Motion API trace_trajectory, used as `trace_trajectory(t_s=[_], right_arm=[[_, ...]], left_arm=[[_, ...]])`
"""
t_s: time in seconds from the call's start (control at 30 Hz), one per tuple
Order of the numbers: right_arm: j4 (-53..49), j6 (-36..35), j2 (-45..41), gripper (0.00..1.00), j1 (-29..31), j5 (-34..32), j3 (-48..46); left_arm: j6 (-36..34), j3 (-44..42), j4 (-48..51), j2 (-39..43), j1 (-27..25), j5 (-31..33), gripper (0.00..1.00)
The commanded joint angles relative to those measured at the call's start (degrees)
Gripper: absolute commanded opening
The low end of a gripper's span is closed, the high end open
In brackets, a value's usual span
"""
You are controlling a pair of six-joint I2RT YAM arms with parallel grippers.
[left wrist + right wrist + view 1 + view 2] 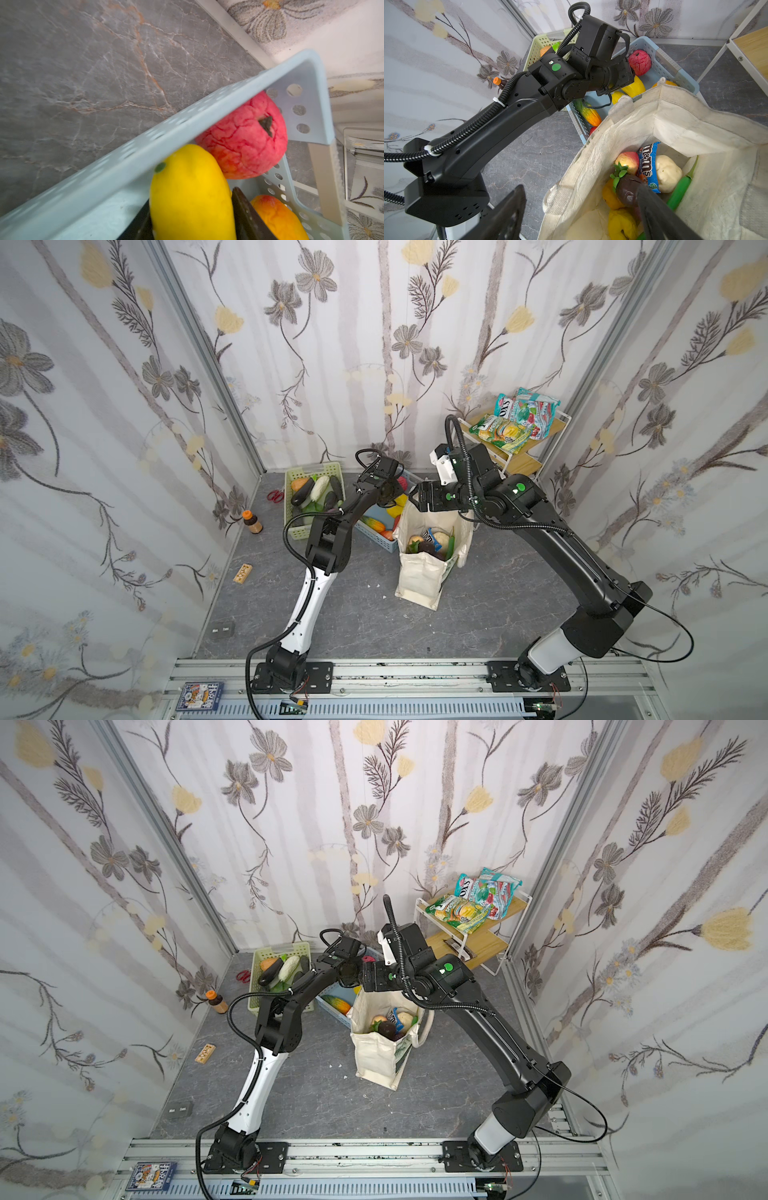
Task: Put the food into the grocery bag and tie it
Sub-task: 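Lift the yellow papaya with the left gripper and carry it toward the tote bag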
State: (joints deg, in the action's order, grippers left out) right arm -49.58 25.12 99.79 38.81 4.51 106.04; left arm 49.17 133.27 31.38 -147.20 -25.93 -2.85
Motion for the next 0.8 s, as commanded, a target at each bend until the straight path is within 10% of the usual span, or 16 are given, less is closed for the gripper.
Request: trace_trajectory(t_s=[0.0, 0.77], right_arm=[[1.0, -0.4, 0.0, 0.84, 0.0, -0.3, -0.2], [3.0, 0.8, -2.1, 0.84, -1.1, -2.4, -4.9]], left_arm=[[-1.6, -0.9, -2.1, 1.6, 0.0, 0.8, 0.51], [-4.6, -5.7, -3.5, 11.6, 1.6, -0.8, 0.52]])
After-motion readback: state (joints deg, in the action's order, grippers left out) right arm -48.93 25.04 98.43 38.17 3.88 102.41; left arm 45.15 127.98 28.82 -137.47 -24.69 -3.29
